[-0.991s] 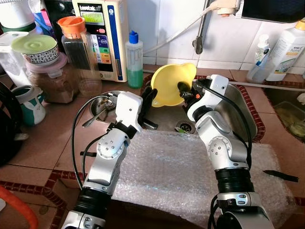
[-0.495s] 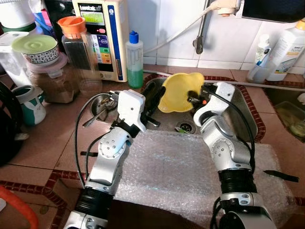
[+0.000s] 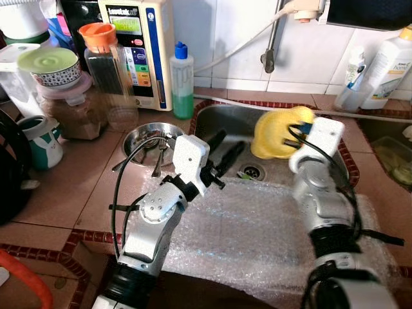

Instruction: Kitchen organization

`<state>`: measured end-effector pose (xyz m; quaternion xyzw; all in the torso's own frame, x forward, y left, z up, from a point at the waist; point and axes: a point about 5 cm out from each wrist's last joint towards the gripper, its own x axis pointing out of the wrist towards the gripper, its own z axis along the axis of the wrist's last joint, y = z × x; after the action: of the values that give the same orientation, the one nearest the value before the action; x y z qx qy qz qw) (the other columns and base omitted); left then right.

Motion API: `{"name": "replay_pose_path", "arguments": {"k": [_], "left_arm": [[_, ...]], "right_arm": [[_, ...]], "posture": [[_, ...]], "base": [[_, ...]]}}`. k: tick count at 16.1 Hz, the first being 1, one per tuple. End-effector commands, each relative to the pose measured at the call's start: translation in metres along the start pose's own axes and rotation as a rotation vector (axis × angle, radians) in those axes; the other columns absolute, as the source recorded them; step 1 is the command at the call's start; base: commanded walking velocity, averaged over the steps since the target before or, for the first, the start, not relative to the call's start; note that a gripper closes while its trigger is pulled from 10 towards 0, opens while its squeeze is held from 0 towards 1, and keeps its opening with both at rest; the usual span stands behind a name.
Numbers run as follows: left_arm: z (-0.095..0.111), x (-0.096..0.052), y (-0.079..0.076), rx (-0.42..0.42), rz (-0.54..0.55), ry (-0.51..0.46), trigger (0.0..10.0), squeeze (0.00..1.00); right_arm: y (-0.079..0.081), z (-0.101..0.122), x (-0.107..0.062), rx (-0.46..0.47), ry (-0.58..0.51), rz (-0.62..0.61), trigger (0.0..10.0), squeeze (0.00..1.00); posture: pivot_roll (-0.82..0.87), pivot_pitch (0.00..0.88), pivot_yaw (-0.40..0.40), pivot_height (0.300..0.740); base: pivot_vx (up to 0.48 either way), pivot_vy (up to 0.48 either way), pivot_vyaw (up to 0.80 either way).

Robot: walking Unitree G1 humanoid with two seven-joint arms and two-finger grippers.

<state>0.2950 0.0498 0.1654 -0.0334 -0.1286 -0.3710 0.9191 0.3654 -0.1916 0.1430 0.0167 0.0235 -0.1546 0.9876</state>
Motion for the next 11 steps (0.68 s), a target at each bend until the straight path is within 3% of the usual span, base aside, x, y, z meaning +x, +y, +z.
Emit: {"name": "replay_pose_path", "arguments": {"k": [1,3,5,6,7,8,9,11], "left_arm": [[0.002,-0.001,-0.002,0.014,-0.02,0.009,10.0,1.0],[-0.001,-0.006,0.0,0.026,-0.019,0.055,10.0,1.0],[-0.005,-0.01,0.0,0.023,-0.033,0.09,10.0,1.0],[-0.023,-0.018,0.001,-0.005,-0.017,0.223,10.0,1.0],[-0.032,-0.023,0.002,-0.088,0.015,0.281,10.0,1.0],[-0.033,-0.023,0.0,-0.151,0.014,0.276,10.0,1.0],[-0.034,-0.024,-0.001,-0.1,-0.014,0.288,10.0,1.0],[-0.035,-0.023,-0.003,-0.086,-0.025,0.299,10.0,1.0]], "right_arm": [[-0.001,0.002,0.004,-0.073,-0.036,-0.011,0.0,0.0],[-0.016,-0.012,0.007,-0.197,-0.023,-0.049,0.0,0.0],[-0.021,-0.016,0.008,-0.246,-0.028,-0.062,0.0,0.0],[-0.027,-0.021,0.009,-0.306,-0.017,-0.068,0.0,0.0],[-0.029,-0.024,0.01,-0.352,-0.009,-0.064,0.0,0.0],[-0.029,-0.025,0.011,-0.379,-0.012,-0.06,0.0,0.0],[-0.029,-0.025,0.012,-0.399,-0.011,-0.055,0.0,0.0],[-0.028,-0.028,0.013,-0.45,0.001,-0.036,0.0,0.0]], "posture": [[-0.02,0.0,0.034,0.74],[0.02,0.0,0.035,0.74],[0.03,0.0,0.034,0.74],[0.03,0.0,0.033,0.74],[0.04,0.0,0.034,0.74],[0.03,0.0,0.036,0.74],[0.03,0.0,0.037,0.74],[0.03,0.0,0.037,0.74]], "base": [[0.0,0.0,0.0],[0.0,0.0,0.0],[0.0,0.0,0.0],[0.0,0.0,0.0],[0.0,0.0,0.0],[0.0,0.0,0.0],[0.0,0.0,0.0],[0.0,0.0,0.0]]}}
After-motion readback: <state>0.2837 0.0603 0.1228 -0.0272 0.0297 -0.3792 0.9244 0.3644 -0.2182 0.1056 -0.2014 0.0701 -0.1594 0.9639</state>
